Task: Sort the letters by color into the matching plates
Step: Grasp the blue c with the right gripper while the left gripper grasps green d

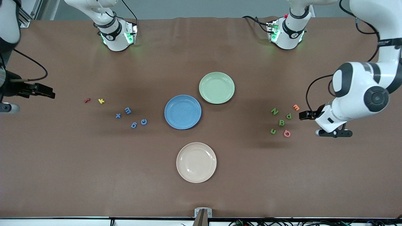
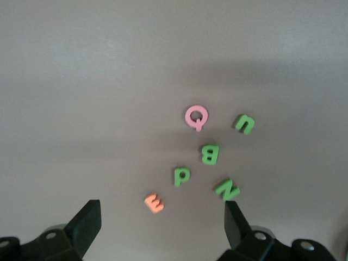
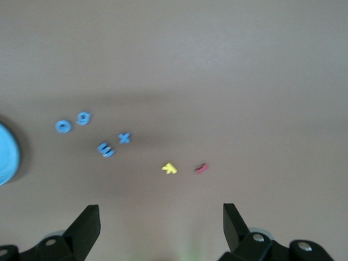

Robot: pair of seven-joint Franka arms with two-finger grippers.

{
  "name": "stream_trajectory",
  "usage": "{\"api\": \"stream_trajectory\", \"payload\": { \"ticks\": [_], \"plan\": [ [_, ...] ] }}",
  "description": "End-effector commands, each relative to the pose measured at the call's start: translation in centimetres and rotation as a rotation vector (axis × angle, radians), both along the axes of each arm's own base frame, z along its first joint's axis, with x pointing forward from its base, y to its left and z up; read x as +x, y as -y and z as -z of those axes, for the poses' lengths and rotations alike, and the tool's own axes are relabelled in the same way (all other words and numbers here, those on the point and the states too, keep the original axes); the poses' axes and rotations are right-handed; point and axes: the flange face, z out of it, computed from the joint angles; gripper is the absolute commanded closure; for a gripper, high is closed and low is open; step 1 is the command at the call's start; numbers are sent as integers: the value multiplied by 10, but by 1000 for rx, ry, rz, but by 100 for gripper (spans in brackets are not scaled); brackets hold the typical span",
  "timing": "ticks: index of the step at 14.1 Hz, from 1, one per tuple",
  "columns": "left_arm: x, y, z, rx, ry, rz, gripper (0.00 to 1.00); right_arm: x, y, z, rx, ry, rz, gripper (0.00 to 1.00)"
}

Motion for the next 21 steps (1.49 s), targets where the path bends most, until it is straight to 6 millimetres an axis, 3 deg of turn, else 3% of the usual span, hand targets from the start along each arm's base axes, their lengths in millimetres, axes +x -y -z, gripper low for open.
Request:
{"api": "stream_trajectory", "payload": {
  "ticks": [1, 3, 7, 9, 10, 11, 14, 16, 21],
  "plan": [
    [-16, 9, 24, 0, 23, -22, 0, 16, -12, 29, -21, 27, -19, 0],
    [-28, 18, 44, 3, 34, -19, 0, 16, -15, 68, 50, 51, 120, 0],
    [-50, 15, 75, 7, 37, -16, 0, 0, -27, 160, 124, 98, 201, 0],
    [-55, 13, 82, 9, 35, -17, 9, -15, -34, 199, 120, 119, 200, 4],
    [-56, 13, 85, 9, 33, -17, 15, -20, -39, 214, 116, 131, 197, 12],
    [-59, 13, 92, 11, 19, -15, 19, -24, -43, 230, 112, 131, 191, 14],
    [-64, 11, 105, 38, 4, 19, 32, -35, -58, 257, 106, 127, 195, 19],
    [-63, 13, 120, 35, 16, 21, 34, -43, -87, 265, 101, 122, 210, 19],
    [-63, 13, 133, 36, 10, 23, 38, -47, -165, 293, 94, 161, 243, 19]
  ]
}}
